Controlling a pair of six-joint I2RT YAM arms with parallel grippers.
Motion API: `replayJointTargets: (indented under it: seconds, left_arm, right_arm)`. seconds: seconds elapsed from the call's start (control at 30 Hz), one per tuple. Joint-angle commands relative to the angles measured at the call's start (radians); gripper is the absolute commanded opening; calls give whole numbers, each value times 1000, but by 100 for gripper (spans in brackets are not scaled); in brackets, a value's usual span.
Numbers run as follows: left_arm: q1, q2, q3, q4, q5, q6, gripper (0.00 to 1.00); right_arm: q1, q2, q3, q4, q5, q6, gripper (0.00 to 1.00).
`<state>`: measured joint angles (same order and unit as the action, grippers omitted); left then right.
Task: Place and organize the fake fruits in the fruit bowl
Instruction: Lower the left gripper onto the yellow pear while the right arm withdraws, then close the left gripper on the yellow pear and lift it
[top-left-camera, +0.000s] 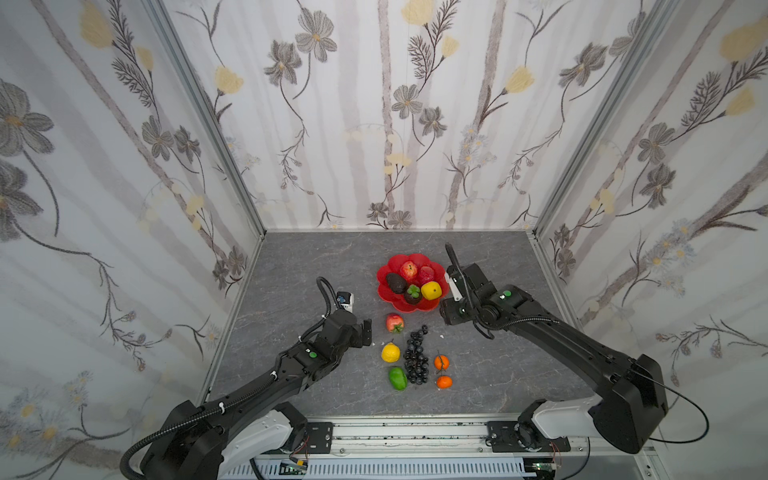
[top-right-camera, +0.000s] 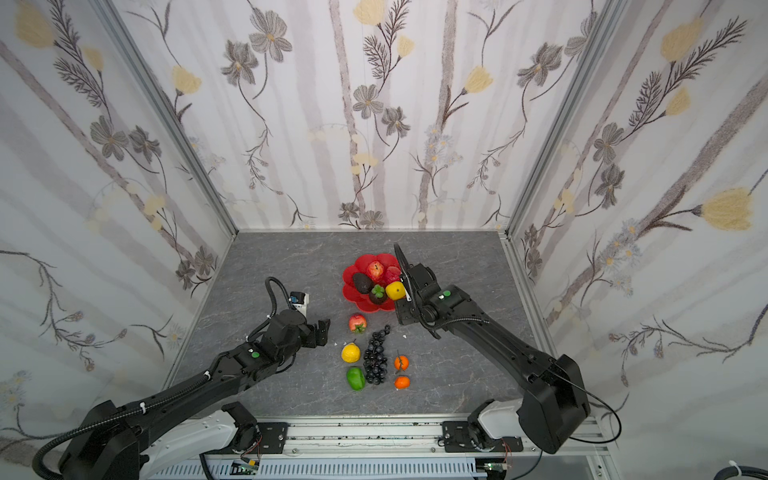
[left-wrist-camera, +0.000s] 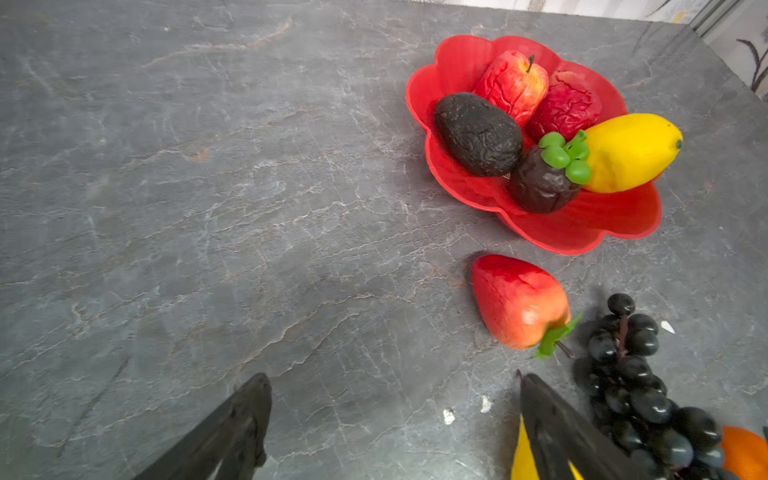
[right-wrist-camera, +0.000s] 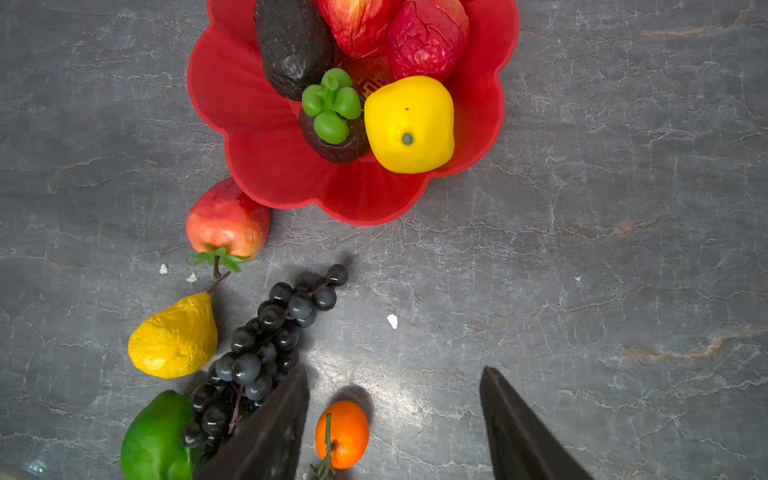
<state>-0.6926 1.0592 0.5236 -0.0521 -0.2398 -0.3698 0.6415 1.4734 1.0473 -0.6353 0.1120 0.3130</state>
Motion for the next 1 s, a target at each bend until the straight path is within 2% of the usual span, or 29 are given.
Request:
replayJointTargets:
  seconds: [0.0, 0.07, 0.2, 0.4, 0.53, 0.6, 0.8, 0.97]
  left_arm:
    - [-38, 42, 73, -148, 32, -89, 93]
    - [-76, 65, 110, -223, 43, -129, 93]
    - [-171, 109, 160, -346, 54, -213, 93]
    - [-264, 197, 200, -350, 105, -295, 92]
    - [-285, 264, 225, -334, 98, -317, 91]
    - [-285, 296, 237, -322, 98, -322, 88]
    - [-285, 374, 259, -295, 123, -350, 81]
    - [-287, 431, 293, -299, 121, -351, 80]
  right_arm:
    - [7, -78, -104, 157, 18, 61, 67]
    - [7, -128, -211, 232, 22, 104, 67]
    - [7, -190, -322, 352, 24, 214, 69]
    - [9, -238, -415, 509, 9, 318, 70]
    - [9, -279, -454, 562, 20, 348, 71]
    - [9, -306, -476, 584, 24, 363, 72]
    - [9, -407, -507, 564, 54, 337, 75]
    - [7, -481, -566, 595, 76, 335, 80]
